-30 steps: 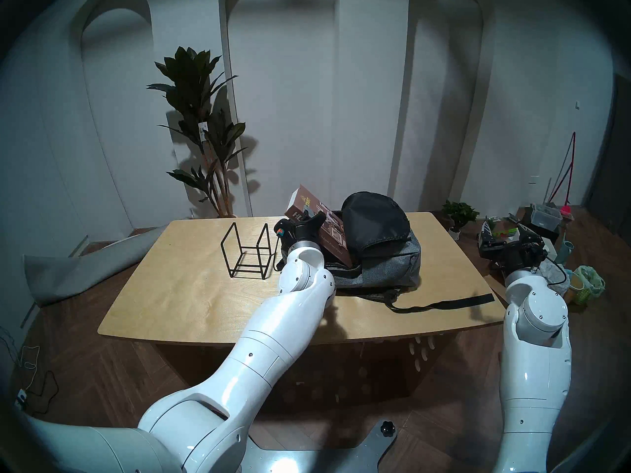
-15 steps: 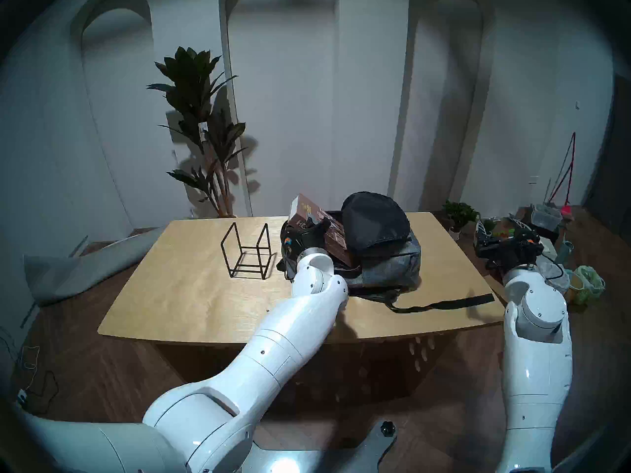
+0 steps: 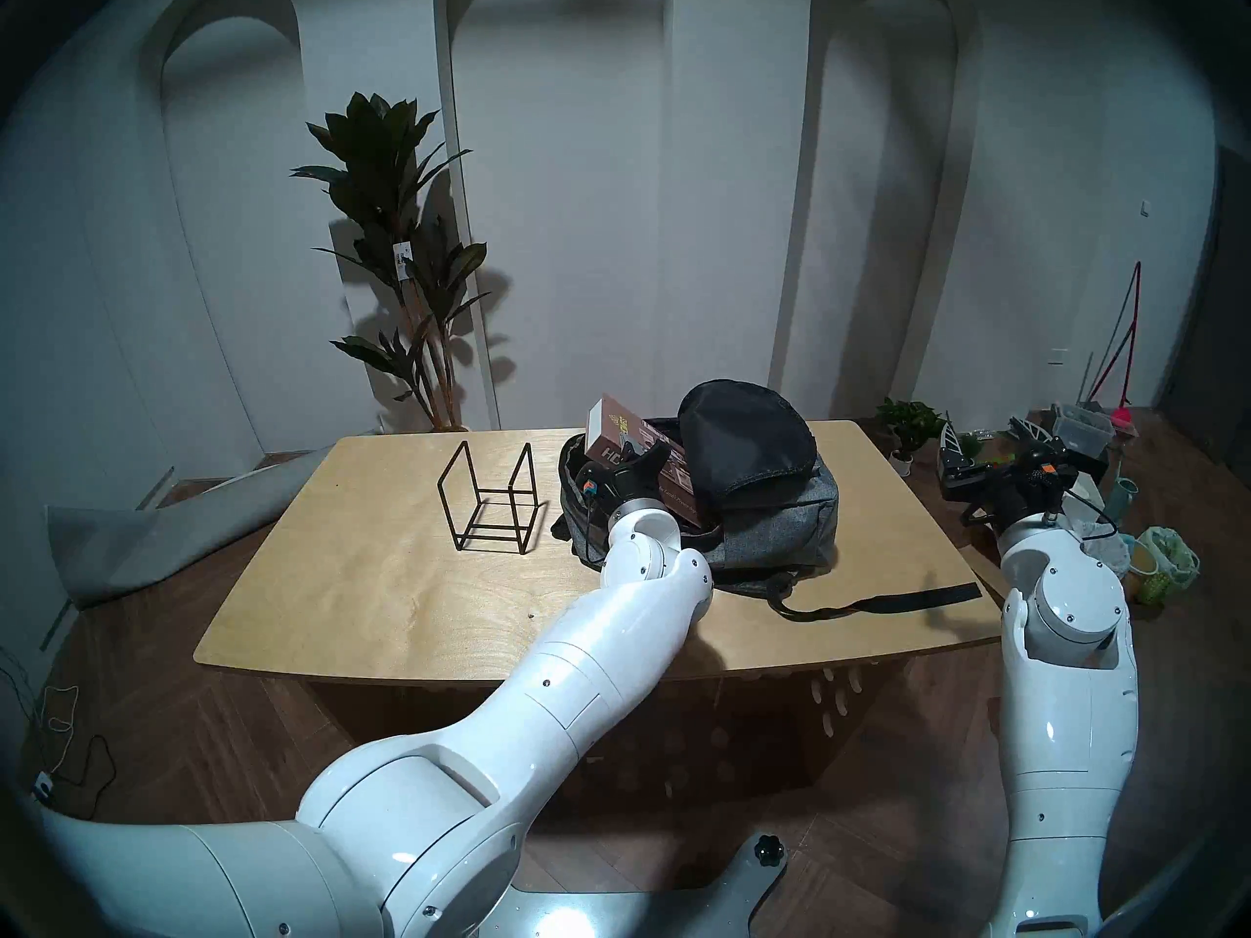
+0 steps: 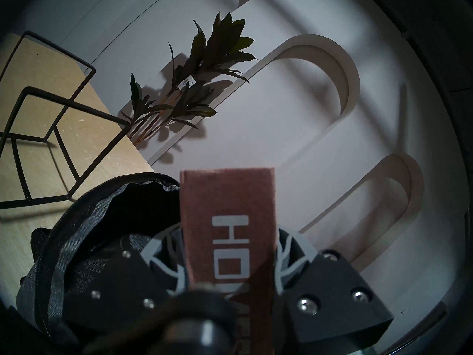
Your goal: Put the book into the bag and close the bag
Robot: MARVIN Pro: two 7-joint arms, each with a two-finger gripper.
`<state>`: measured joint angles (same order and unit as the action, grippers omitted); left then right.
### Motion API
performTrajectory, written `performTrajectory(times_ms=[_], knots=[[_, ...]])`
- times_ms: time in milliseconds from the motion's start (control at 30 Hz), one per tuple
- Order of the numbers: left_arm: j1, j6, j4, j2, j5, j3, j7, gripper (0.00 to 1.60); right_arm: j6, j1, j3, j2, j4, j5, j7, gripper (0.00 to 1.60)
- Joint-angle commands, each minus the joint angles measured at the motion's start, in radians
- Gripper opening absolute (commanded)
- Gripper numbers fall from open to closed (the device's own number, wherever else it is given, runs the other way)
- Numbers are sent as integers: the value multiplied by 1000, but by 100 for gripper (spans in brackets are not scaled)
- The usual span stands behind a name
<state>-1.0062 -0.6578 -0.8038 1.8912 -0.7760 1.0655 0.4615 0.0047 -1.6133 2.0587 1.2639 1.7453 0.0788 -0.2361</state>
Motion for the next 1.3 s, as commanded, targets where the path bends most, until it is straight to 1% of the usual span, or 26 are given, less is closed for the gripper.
performTrajectory(times_ms=[0,233,400,433,533,700,833,867,900,933,967,1067,1133,1167,1267], knots=[[64,-16,31,40,11,-9,-5,0,-35,16,-4,0,18,0,2,160],[70,-16,55,52,28,-16,42,0,-42,22,-9,6,14,-3,2,160],[64,-10,50,50,31,-20,69,0,-45,22,-12,7,10,-4,2,160],[63,-3,50,49,33,-24,81,0,-46,22,-12,8,9,-3,1,160],[60,28,50,46,6,-41,93,0,-50,23,-17,8,6,-2,1,160],[60,48,48,43,3,-65,107,0,-52,23,-18,11,6,0,3,160],[57,85,33,38,11,-95,151,2,-52,17,-15,18,10,7,5,160],[56,94,30,35,15,-100,162,58,-52,15,-14,19,11,9,6,160],[54,100,29,35,29,-101,170,73,-52,12,-12,21,13,12,5,160],[52,100,27,32,27,-105,172,129,-52,10,-11,22,14,13,5,160],[46,116,15,25,36,-111,184,160,-52,5,-8,26,16,16,5,160],[44,123,11,20,51,-120,198,160,-53,2,-6,30,18,19,5,160],[47,136,14,12,80,-142,228,160,-52,-5,-2,36,22,24,4,160],[47,136,14,12,80,-142,228,160,-52,-5,-2,36,22,24,4,160],[53,128,25,3,132,-176,265,160,-53,-12,2,41,26,26,3,160]])
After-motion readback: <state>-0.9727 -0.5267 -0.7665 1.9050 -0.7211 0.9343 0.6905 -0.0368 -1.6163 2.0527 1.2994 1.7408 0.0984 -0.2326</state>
